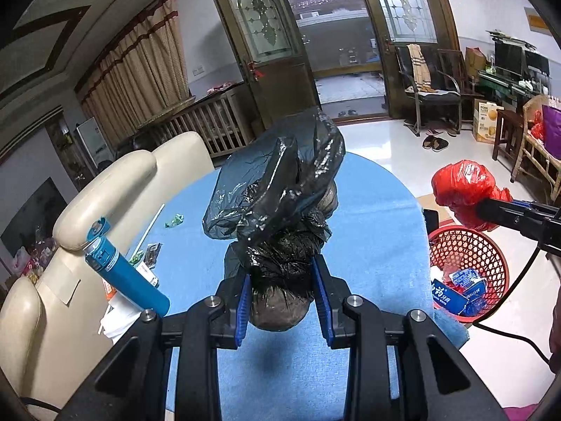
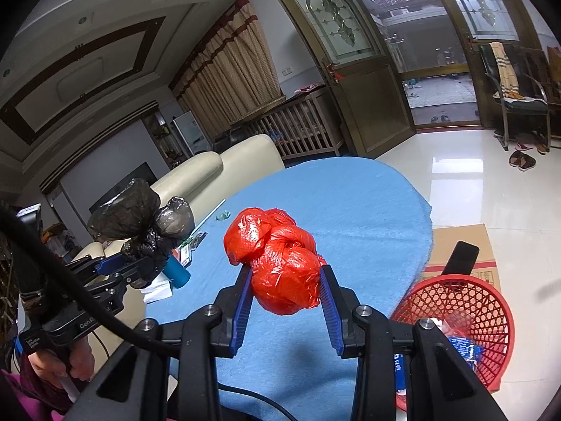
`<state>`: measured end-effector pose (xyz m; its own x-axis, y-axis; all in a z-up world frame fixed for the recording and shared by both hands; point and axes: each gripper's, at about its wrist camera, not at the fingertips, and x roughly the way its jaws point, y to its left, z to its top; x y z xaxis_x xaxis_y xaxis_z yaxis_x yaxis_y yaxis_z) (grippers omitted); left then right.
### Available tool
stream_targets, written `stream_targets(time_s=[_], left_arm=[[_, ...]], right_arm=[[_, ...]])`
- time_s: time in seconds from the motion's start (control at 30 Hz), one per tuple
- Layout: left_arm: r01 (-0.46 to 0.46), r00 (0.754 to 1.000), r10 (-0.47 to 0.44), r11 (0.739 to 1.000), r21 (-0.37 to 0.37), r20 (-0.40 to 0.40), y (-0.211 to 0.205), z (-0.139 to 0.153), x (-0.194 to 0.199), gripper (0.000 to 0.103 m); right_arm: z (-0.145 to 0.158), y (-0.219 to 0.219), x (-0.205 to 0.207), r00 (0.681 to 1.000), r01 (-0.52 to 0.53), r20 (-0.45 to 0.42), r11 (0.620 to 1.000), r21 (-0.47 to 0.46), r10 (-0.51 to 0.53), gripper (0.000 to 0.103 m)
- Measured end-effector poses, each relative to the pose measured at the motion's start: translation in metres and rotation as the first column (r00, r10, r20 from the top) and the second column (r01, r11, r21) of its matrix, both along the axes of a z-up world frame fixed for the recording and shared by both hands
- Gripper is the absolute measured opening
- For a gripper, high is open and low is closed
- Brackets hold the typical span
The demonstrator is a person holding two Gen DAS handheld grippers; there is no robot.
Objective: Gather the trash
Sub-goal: 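Carry the black bag and red bag over to the red basket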
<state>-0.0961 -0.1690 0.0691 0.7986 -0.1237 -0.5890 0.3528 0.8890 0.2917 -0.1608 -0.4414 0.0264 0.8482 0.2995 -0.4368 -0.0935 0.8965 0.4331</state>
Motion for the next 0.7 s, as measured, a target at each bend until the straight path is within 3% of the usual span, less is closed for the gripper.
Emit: stream_targets(time_s=[0.7], left_arm=[[0.046, 0.999, -0.046, 0.999, 0.026, -0.023, -0.026, -0.007, 0.002, 0.034]], right_arm=[[0.012, -0.014, -0.026, 0.998, 0.061, -0.005, 0.998, 0.023, -0.061, 0.04]])
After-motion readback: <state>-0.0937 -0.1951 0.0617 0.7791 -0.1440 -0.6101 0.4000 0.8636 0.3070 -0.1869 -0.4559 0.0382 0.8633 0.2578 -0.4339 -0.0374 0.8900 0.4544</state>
